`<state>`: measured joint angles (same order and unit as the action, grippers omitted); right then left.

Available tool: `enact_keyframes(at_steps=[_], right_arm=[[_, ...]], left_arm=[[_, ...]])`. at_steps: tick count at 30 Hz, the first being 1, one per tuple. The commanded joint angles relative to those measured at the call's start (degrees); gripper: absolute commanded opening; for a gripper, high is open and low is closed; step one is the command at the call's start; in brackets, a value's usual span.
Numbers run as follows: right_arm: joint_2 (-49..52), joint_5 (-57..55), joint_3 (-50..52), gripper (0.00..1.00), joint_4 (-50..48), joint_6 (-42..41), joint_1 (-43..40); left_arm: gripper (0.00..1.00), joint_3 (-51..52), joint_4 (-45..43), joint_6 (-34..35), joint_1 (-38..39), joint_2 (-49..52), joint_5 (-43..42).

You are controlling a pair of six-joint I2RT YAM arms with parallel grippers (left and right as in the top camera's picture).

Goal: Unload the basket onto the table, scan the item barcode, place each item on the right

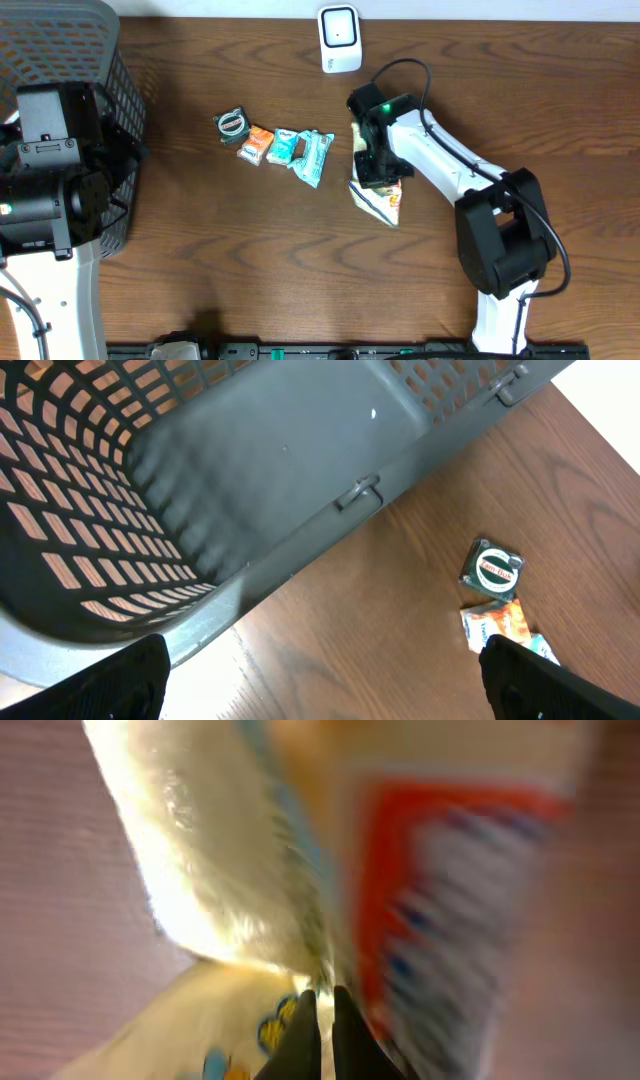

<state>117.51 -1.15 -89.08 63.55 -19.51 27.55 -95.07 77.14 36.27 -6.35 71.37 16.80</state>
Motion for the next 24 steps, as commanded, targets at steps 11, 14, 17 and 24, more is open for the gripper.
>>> enact_keyframes(at_steps=[11,14,17,24], right_arm=[[-11.76,-5.60,1.44,0.01,1.57,-0.24,-0.04],[-10.25,-4.90,9.57,0.01,-2.78,-3.21,0.11],[-9.62,-0.55,16.41,0.01,-8.83,-3.19,0.11],[-10.32,0.15,17.64,0.01,-6.25,-3.61,-0.11]], left_arm=[[0.98,0.31,0.20,0.92,-0.28,0.13,0.57],[0.98,0.31,0.20,0.92,-0.28,0.13,0.57],[0.98,0.31,0.20,0.90,-0.28,0.13,0.57],[0.98,0.31,0.20,0.90,-0.28,0.15,0.57]])
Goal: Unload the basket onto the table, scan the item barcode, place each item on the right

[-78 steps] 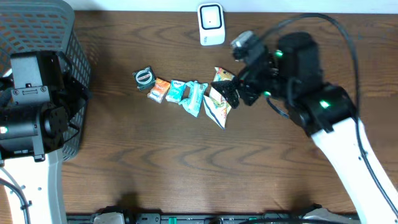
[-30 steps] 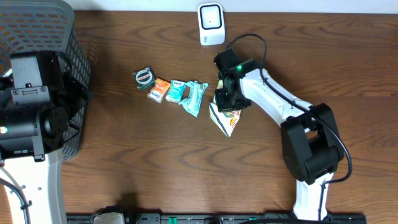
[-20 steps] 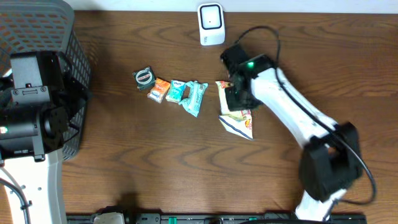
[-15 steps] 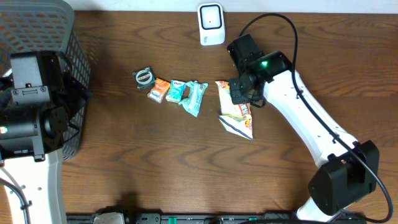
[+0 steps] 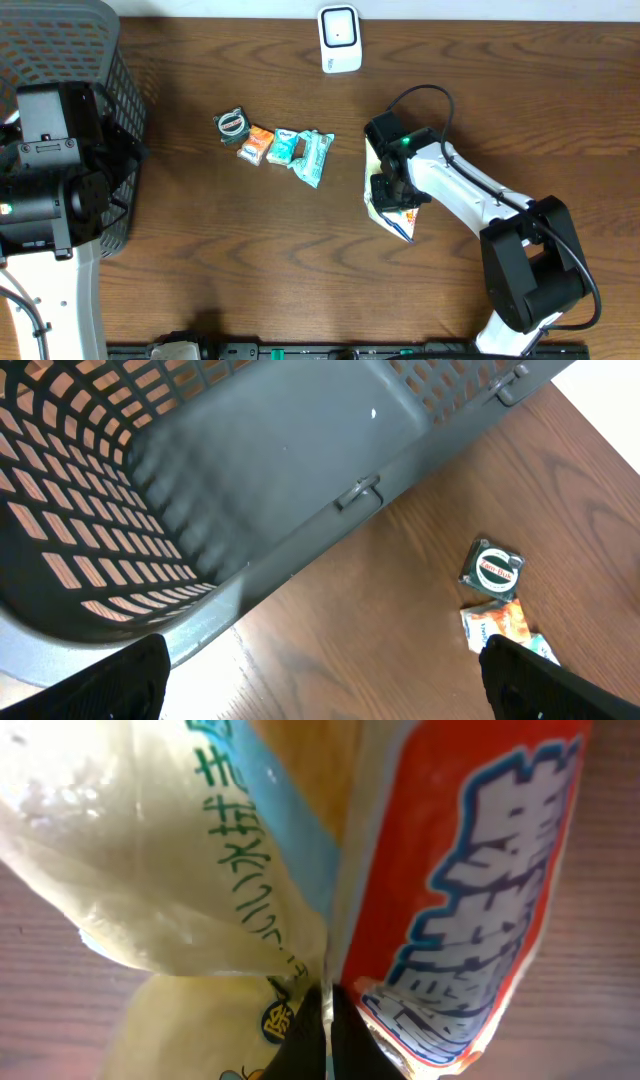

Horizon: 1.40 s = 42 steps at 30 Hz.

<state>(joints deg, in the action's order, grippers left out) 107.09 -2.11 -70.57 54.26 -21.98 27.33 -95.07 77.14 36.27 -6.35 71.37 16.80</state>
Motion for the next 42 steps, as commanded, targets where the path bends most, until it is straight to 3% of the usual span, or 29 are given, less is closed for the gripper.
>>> enact_keyframes(at_steps=[1,7,10,15,21,25,30,36,42], right_arm=[[-0.15,0.85,-1.97,0.01,4.15,-1.11,0.04],[-1.88,0.33,-16.13,0.02,14.84,2.99,0.17],[-1.86,0.33,-16.55,0.01,17.22,2.97,1.27],[-1.86,0.87,-11.06,0.01,17.33,2.23,3.32],[-1.75,4.31,7.74,0.01,2.60,-4.17,7.45],[-1.77,9.46,11.87,0.01,-1.11,-4.15,8.57],[-1.88,8.74,4.09,0.01,5.35,-2.19,7.41],[-1.88,-4.66,-13.00,0.01,18.64,-1.51,2.29],[-1.86,-5.46,-11.85,0.01,17.14,-1.31,-1.49]], left_arm=[[0.97,0.31,0.20,0.90,-0.28,0.13,0.57],[0.98,0.31,0.20,0.90,-0.28,0.13,0.57],[0.98,0.31,0.20,0.90,-0.28,0.13,0.57],[0.98,0.31,0.20,0.92,-0.28,0.13,0.57],[0.98,0.31,0.20,0.90,-0.28,0.13,0.57],[0.98,0.31,0.20,0.90,-0.28,0.13,0.57],[0.98,0.31,0.20,0.90,-0.28,0.13,0.57],[0.98,0.31,0.20,0.92,-0.28,0.13,0.57],[0.98,0.31,0.20,0.90,-0.28,0.13,0.57]])
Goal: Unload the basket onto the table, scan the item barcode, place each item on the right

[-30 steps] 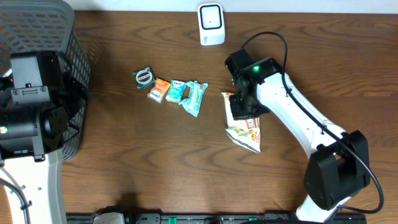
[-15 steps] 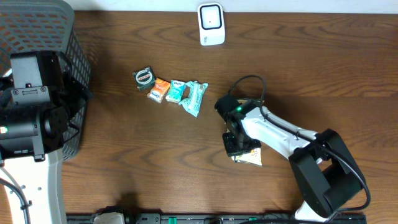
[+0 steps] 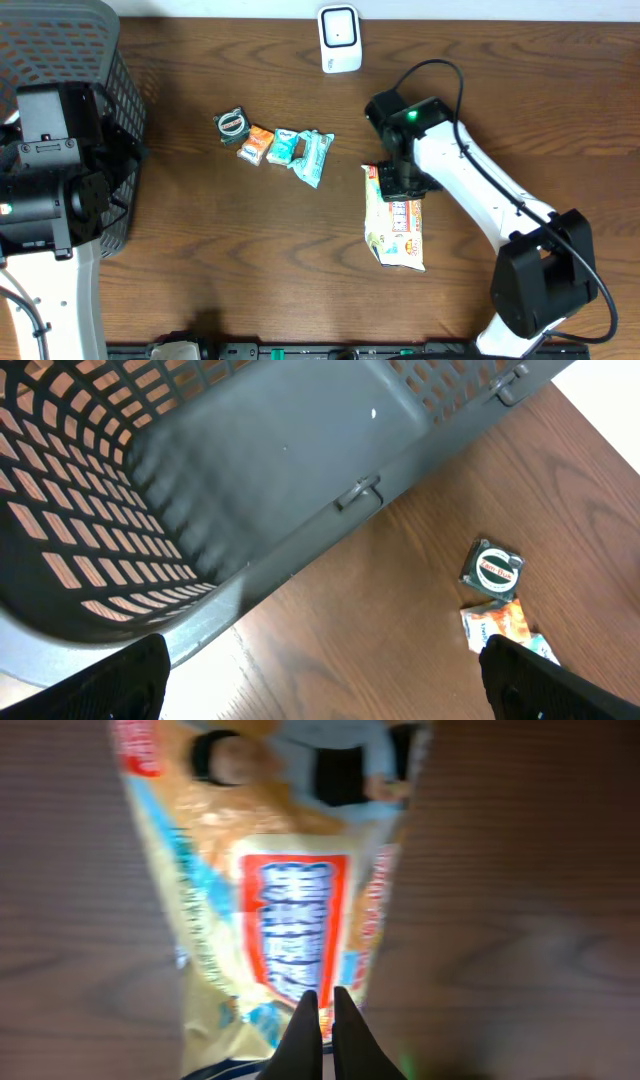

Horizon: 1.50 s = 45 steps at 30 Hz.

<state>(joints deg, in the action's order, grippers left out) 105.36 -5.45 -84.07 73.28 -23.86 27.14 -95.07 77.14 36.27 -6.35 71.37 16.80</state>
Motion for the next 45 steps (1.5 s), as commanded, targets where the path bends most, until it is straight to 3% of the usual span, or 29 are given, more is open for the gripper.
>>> enact_keyframes(at_steps=[1,8,11,15,21,24,30,35,41,45], right_arm=[[-0.13,-1.84,2.82,0.01,-3.67,0.55,-1.64],[-0.13,6.99,15.89,0.08,-22.58,0.52,-2.12],[-0.09,13.60,21.22,0.07,-32.20,-1.38,-2.12],[-0.09,16.02,20.31,0.04,-39.34,-2.47,-2.40],[-0.09,14.40,6.29,0.03,-32.81,0.00,-7.39],[-0.09,14.47,-3.96,0.01,-19.69,4.33,-9.55],[-0.09,14.38,-4.26,0.01,-2.75,8.39,-7.08],[-0.09,14.40,7.19,0.01,-7.67,7.76,-1.27],[-0.09,14.40,23.93,0.01,-21.33,-2.40,6.73],[-0.09,14.40,23.12,0.01,-24.46,-3.34,5.99]], left_arm=[[0.98,0.31,0.20,0.90,-0.28,0.13,0.57],[0.97,0.31,0.20,0.90,-0.28,0.13,0.57],[0.98,0.31,0.20,0.90,-0.28,0.13,0.57],[0.97,0.31,0.20,0.90,-0.28,0.15,0.57],[0.98,0.31,0.20,0.92,-0.28,0.13,0.57],[0.98,0.31,0.20,0.92,-0.28,0.13,0.57],[0.98,0.31,0.20,0.92,-0.28,0.13,0.57],[0.98,0.31,0.20,0.90,-0.28,0.13,0.57],[0.98,0.31,0.20,0.92,-0.28,0.13,0.57],[0.98,0.31,0.20,0.90,-0.28,0.13,0.57]])
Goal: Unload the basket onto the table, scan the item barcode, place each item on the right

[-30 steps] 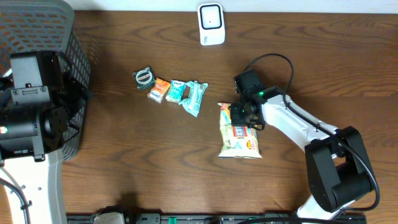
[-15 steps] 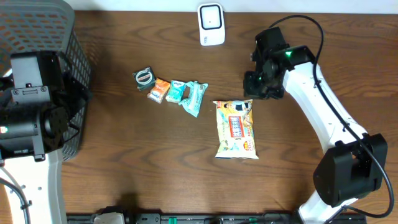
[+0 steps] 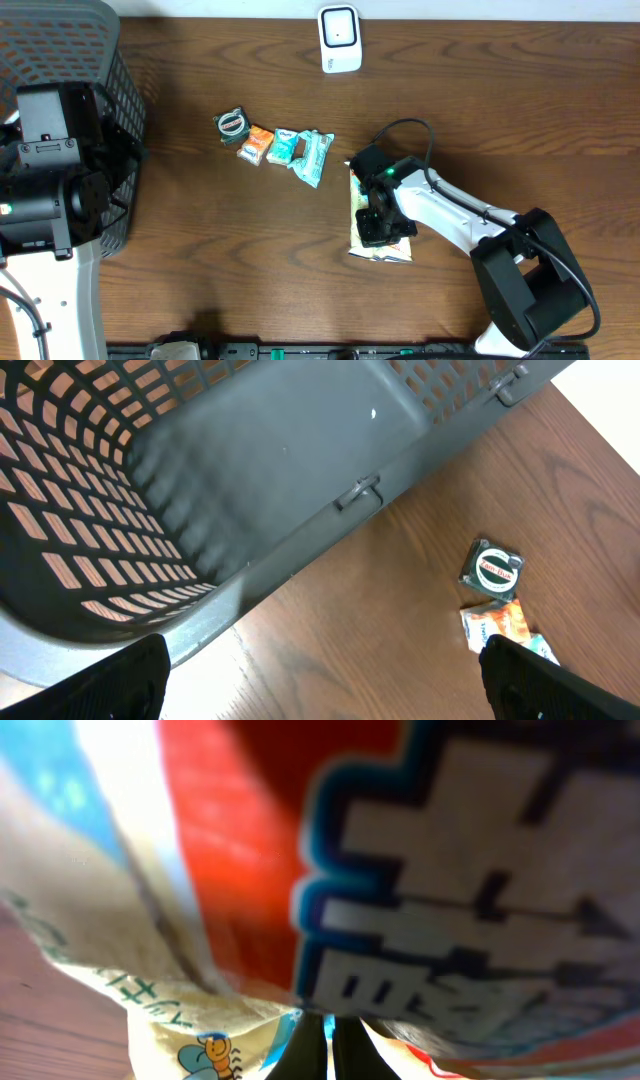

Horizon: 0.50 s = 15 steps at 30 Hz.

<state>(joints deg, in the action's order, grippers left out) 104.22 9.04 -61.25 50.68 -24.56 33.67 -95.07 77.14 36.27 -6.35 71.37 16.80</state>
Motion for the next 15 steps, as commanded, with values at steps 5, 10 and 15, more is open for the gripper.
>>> enact_keyframes(at_steps=[5,10,15], right_arm=[[1.05,-0.13,-11.58,0.01,4.13,0.63,-6.12],[1.05,-0.72,-20.33,0.01,10.47,4.02,-10.73],[1.05,-5.81,-17.14,0.01,9.64,3.13,-10.69]], left_arm=[[0.98,0.31,0.20,0.92,-0.28,0.13,0.57],[0.98,0.31,0.20,0.90,-0.28,0.13,0.57],[0.98,0.31,0.20,0.90,-0.28,0.13,0.57]])
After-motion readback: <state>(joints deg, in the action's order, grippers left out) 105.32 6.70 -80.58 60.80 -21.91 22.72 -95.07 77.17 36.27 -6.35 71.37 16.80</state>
